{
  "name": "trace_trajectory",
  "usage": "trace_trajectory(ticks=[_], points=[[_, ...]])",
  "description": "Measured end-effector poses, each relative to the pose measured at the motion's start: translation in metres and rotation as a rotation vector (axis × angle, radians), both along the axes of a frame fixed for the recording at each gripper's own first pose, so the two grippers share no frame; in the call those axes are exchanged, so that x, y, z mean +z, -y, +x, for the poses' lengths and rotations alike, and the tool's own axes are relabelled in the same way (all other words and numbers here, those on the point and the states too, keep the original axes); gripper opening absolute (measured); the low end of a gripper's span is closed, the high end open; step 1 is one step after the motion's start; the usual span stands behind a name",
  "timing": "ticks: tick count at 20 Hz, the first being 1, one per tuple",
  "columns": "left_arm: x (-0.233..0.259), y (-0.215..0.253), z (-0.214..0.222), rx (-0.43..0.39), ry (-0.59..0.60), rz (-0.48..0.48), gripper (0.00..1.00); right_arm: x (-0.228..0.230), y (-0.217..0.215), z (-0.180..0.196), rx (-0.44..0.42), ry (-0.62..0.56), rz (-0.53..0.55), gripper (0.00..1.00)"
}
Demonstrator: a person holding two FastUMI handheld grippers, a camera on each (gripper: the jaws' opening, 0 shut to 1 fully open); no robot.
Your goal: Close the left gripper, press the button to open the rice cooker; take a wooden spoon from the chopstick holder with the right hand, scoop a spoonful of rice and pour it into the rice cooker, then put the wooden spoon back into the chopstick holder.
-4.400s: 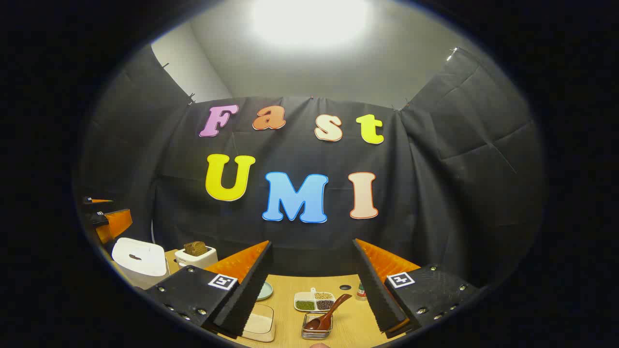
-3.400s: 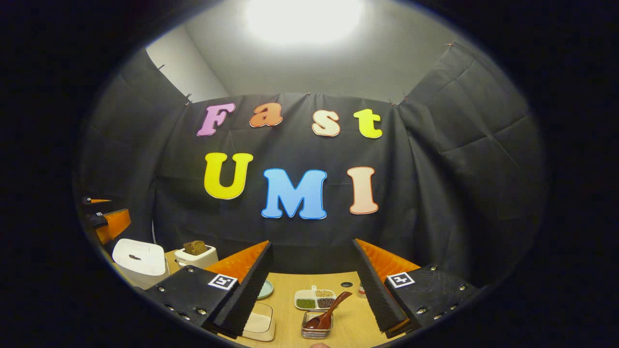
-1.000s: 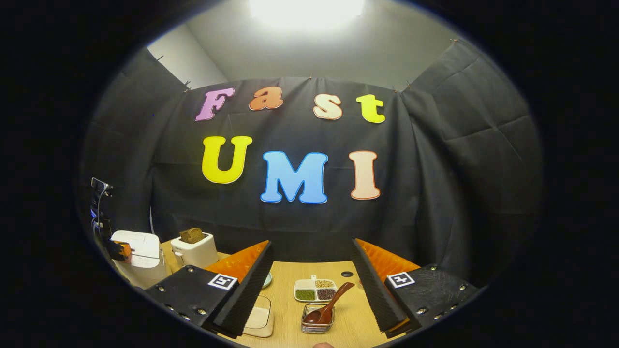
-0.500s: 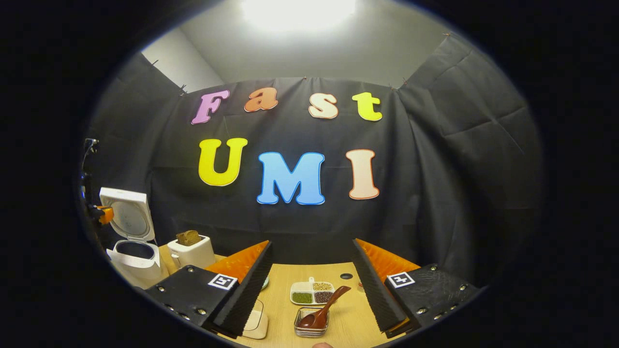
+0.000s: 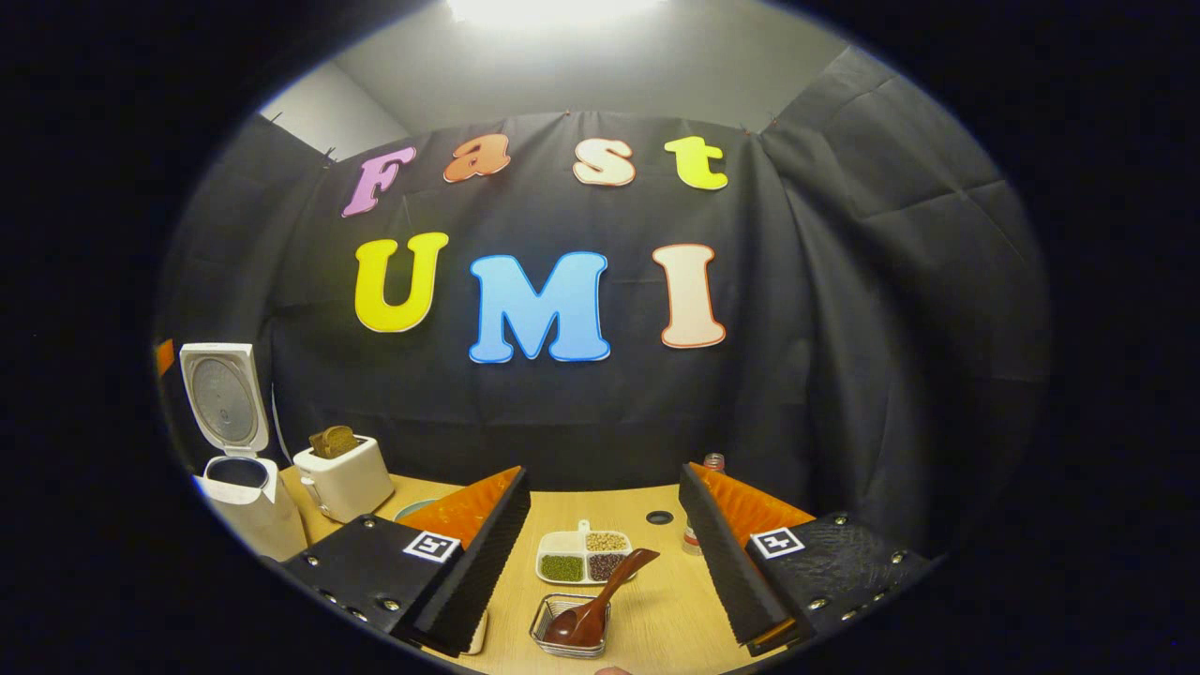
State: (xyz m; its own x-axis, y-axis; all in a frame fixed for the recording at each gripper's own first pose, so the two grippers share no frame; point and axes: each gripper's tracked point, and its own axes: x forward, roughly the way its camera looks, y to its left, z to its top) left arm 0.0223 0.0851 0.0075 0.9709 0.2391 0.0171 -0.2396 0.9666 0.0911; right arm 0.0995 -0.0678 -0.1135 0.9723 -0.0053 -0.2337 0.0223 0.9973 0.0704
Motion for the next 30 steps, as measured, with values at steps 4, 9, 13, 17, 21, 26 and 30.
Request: trace_trajectory(ticks=[4, 9, 13, 17, 21, 26, 30], points=[[0.013, 0.009, -0.012, 0.0, 0.014, 0.027, 0.92, -0.042, 0.006, 0.018, -0.007, -0.108, 0.049, 0.97], [0.013, 0.014, -0.024, 0.003, 0.003, 0.031, 0.99, -0.095, 0.017, 0.032, -0.035, -0.245, 0.11, 0.98], [0.014, 0.012, -0.034, 0.016, 0.001, 0.037, 0.98, -0.133, 0.007, 0.035, -0.016, -0.354, 0.204, 0.99], [0.01, 0.003, -0.047, 0.043, -0.018, 0.054, 1.0, -0.17, 0.003, 0.036, -0.045, -0.451, 0.283, 0.98], [0.01, -0.003, -0.057, 0.067, -0.025, 0.072, 1.0, -0.202, -0.001, 0.036, -0.049, -0.56, 0.35, 0.85], [0.007, -0.01, -0.065, 0.083, -0.035, 0.071, 1.0, -0.212, -0.016, 0.034, -0.016, -0.62, 0.405, 0.44], [0.001, -0.014, -0.062, 0.08, -0.047, 0.059, 0.98, -0.208, -0.02, 0.035, -0.022, -0.6, 0.395, 0.14]])
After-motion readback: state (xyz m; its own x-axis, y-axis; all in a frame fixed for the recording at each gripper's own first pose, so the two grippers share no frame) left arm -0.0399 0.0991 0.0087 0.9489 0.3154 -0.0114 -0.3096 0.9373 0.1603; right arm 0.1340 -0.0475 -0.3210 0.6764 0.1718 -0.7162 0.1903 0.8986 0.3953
